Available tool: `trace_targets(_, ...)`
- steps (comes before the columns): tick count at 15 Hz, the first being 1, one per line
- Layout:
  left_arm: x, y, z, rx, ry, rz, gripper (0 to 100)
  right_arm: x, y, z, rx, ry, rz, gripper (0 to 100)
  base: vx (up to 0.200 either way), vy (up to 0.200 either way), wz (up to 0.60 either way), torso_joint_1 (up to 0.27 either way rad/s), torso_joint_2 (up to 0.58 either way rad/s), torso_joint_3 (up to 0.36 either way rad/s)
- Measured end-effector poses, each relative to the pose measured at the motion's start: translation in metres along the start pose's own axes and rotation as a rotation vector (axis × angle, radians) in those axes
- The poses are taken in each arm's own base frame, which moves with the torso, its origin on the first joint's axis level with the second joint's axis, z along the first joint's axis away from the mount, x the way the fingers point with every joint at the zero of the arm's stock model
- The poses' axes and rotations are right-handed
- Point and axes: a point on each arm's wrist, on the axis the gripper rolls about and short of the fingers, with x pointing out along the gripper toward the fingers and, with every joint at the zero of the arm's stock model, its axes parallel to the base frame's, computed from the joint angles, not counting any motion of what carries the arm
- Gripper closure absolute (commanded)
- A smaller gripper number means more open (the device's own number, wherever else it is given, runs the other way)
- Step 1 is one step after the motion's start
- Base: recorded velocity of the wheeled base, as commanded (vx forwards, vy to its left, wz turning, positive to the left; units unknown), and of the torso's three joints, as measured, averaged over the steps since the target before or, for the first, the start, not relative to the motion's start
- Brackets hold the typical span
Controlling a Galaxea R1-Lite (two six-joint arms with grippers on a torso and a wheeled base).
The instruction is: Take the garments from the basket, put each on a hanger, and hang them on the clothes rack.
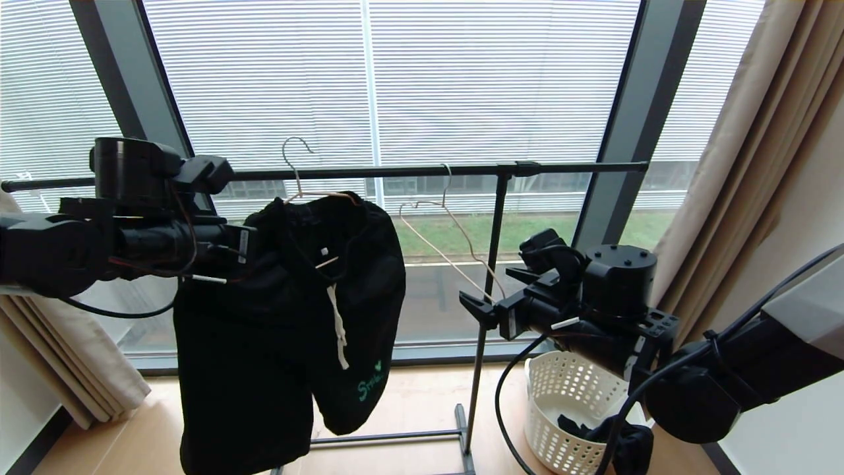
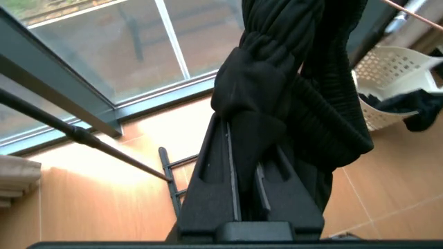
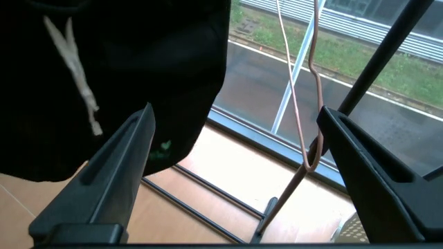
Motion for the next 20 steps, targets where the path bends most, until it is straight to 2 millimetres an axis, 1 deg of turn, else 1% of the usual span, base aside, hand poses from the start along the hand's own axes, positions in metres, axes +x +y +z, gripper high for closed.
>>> trace_targets(3, 0.03, 0.003, 0.006, -0.03, -0.003, 0.057, 100, 0.001, 0.0, -0.001, 0.0, 0.003, -0.002, 0, 0.0, 0.0, 0.0, 0.0, 0.0, 0.0)
trace_targets(7, 0.056, 0.0, 0.005, -0.033, 0.01, 0.051, 100, 0.002, 0.0, -0.003, -0.002, 0.009, -0.007, 0, 0.0, 0.0, 0.0, 0.0, 0.0, 0.0)
trace_targets(11, 0.078, -0.004, 0.009, -0.04, 0.006, 0.095, 100, 0.002, 0.0, -0.003, -0.003, 0.009, -0.007, 0, 0.0, 0.0, 0.0, 0.0, 0.0, 0.0)
trace_targets(14, 0.089, -0.01, 0.006, -0.042, 0.015, 0.087, 100, 0.002, 0.0, -0.004, -0.003, 0.011, -0.007, 0, 0.0, 0.0, 0.0, 0.0, 0.0, 0.0)
trace_targets(20, 0.098, -0.012, 0.0, -0.04, 0.033, 0.083, 100, 0.002, 0.0, -0.005, -0.003, 0.014, -0.007, 0, 0.0, 0.0, 0.0, 0.0, 0.0, 0.0)
